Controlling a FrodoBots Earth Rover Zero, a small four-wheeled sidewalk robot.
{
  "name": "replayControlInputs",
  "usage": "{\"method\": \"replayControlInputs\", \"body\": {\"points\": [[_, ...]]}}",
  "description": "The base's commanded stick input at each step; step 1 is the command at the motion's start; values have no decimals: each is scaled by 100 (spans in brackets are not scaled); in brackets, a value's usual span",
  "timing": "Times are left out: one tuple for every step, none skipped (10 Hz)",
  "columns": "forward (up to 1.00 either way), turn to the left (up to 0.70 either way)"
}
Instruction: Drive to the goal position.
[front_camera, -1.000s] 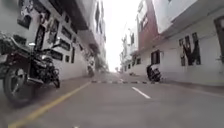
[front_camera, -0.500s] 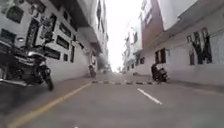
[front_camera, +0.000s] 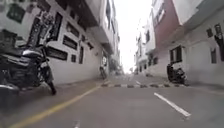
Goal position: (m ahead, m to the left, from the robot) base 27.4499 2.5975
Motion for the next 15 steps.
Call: {"method": "replayControlInputs", "body": {"points": [[100, 0], [100, 0], [100, 0], [100, 0], [100, 0], [100, 0], [100, 0], [100, 0], [100, 0], [100, 0], [100, 4], [100, 40], [100, 40], [100, 40], [100, 40]]}}
